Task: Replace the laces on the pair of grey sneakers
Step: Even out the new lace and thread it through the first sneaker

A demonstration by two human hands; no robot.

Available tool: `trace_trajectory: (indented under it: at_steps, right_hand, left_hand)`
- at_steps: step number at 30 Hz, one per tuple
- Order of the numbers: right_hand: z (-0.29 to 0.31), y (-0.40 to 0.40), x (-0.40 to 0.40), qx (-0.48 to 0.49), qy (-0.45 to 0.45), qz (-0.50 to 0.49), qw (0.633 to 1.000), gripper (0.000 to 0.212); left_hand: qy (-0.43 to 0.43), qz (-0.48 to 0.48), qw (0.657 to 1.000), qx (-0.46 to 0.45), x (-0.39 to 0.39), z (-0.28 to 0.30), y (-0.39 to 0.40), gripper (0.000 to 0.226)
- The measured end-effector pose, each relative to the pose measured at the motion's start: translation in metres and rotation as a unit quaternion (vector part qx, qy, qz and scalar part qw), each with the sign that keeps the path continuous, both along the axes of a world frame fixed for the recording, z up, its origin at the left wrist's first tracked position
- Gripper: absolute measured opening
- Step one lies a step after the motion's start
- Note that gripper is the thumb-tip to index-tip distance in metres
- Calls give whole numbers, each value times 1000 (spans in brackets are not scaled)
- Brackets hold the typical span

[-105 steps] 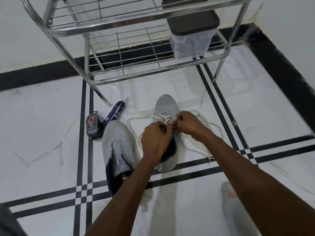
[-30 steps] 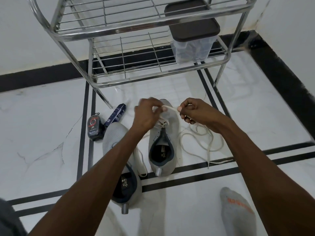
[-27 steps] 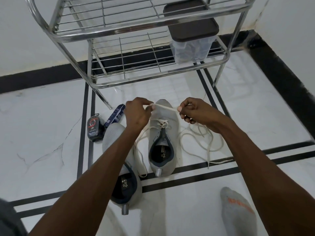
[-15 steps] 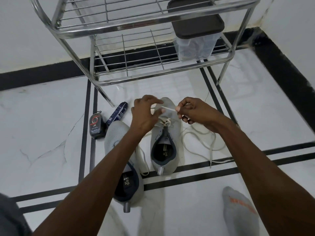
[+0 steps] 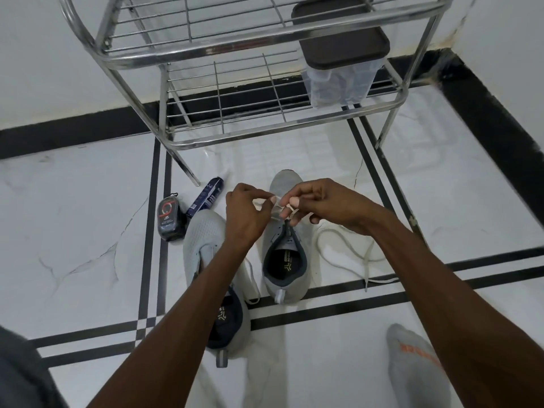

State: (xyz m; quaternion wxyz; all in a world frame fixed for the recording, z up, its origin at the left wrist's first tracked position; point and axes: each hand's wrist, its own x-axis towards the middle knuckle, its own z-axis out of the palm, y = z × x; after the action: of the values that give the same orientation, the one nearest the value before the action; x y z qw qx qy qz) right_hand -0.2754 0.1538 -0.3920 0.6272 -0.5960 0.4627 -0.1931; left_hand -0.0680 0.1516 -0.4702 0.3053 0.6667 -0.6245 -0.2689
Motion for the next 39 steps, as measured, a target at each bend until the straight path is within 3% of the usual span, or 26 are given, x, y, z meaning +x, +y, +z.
trace_trajectory:
  at_steps: [3,6,10,12,15,24,28,33,35,37,39]
  right_hand:
    - [-9,-2,4,-20,12,-38,999,16]
    - [-20,-6,9,-77,74,-81,991,10]
    - [-28,-10,17,-151,198,-56,967,13]
    - [-32,-7,24,-162,247,-33,955,11]
    - [-41,-3,31,-164,291,-15,943,9]
    - [-36,-2,46,-164,343,34,924,18]
    - [-38,-5,49,-140,375,50,915,21]
    - [-41,-3,52,-109,353,11,929,21]
    - [-42,0,51,-94,337,-14,937,19]
    - [-43,4,49,-79,297,-70,949,14]
    - [-43,10,47,-68,233,-159,957,6]
  left_hand:
    - [14,0,1000,-11,5,5,13,29]
    - [38,-79,994,61,10,18,21,13]
    - [54,-168,971,162,11,24,28,31]
    - [31,-157,975,156,11,21,31,35]
    - [31,-124,981,147,12,17,30,20]
    - [157,-66,967,191,17,14,38,33]
    - [173,-58,963,197,13,13,40,26]
    - [183,-57,962,194,9,11,42,27]
    - [232,-27,952,200,7,12,43,25]
    - [277,-4,941,195,7,10,43,25]
    - [263,7,949,174,5,4,42,21]
